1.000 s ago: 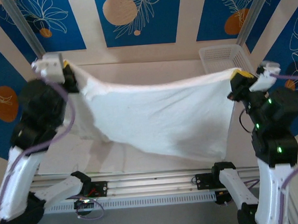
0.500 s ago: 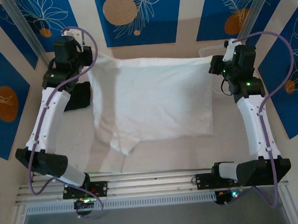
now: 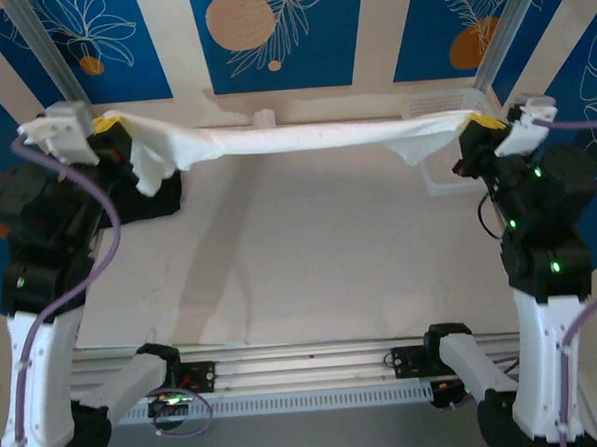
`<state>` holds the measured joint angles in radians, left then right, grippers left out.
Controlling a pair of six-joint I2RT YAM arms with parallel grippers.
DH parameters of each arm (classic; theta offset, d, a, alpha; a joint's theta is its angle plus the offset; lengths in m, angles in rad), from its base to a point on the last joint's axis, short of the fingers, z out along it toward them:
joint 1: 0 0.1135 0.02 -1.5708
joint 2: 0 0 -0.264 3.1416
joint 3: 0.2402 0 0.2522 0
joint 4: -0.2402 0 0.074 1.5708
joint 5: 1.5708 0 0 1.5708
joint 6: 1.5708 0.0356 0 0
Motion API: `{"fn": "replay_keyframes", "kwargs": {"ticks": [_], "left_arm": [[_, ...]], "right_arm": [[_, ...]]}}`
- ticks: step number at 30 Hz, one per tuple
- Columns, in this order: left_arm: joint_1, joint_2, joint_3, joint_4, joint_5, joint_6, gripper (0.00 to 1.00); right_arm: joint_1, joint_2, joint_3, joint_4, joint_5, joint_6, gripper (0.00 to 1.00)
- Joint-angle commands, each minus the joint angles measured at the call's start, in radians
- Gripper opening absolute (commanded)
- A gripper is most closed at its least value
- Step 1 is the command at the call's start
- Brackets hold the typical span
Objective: Fold the inside-out t-shirt
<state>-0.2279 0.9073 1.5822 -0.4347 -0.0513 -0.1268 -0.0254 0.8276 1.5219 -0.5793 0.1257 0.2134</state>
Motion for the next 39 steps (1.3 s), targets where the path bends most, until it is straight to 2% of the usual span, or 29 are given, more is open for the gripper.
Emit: {"fn": "replay_keyframes", "kwargs": {"ticks": [1, 5, 8, 17, 23, 26, 28, 30, 31, 34, 36, 38, 39], "left_arm": [[0.011, -0.084, -0.001, 0.122, 0.092, -0.043, 0.00], [0.012, -0.112, 0.049, 0.131, 0.091, -0.043, 0.00], [0.012, -0.067, 0.086, 0.111, 0.041, -0.006, 0.00], [0.012, 0.235, 0.030, 0.200, -0.076, 0.113, 0.00], [0.026, 0.550, -0.035, 0.374, -0.117, 0.165, 0.00], [0.043, 0.808, 0.021, 0.447, -0.113, 0.162, 0.00], [0.051, 1.037, 0.154, 0.440, -0.115, 0.156, 0.07], [0.055, 1.271, 0.370, 0.355, -0.109, 0.147, 0.31], [0.056, 1.402, 0.529, 0.273, -0.103, 0.141, 0.43], [0.054, 1.722, 1.017, 0.000, -0.109, 0.110, 0.64], [0.055, 1.797, 1.176, -0.095, -0.113, 0.089, 0.72], [0.055, 1.739, 1.106, -0.093, -0.101, 0.061, 0.77], [0.054, 1.677, 1.007, -0.066, -0.087, 0.042, 0.79]], "right_arm": [[0.004, -0.074, 0.075, -0.050, 0.039, -0.029, 0.00], [0.004, -0.105, 0.151, -0.077, 0.056, -0.051, 0.00], [0.002, -0.095, 0.174, -0.074, 0.063, -0.060, 0.00], [0.003, 0.060, 0.039, 0.059, 0.095, -0.095, 0.00], [0.007, 0.326, -0.130, 0.287, 0.061, -0.054, 0.00], [0.018, 0.585, -0.141, 0.424, 0.047, -0.014, 0.00], [0.025, 0.827, -0.055, 0.469, 0.047, 0.016, 0.00], [0.030, 1.074, 0.122, 0.442, 0.054, 0.026, 0.00], [0.032, 1.201, 0.235, 0.389, 0.055, 0.036, 0.06], [0.052, 1.444, 0.520, 0.236, 0.080, 0.013, 0.27], [0.068, 1.480, 0.577, 0.195, 0.083, -0.017, 0.33], [0.084, 1.437, 0.529, 0.192, 0.112, -0.034, 0.38], [0.092, 1.391, 0.473, 0.199, 0.113, -0.041, 0.41]]}}
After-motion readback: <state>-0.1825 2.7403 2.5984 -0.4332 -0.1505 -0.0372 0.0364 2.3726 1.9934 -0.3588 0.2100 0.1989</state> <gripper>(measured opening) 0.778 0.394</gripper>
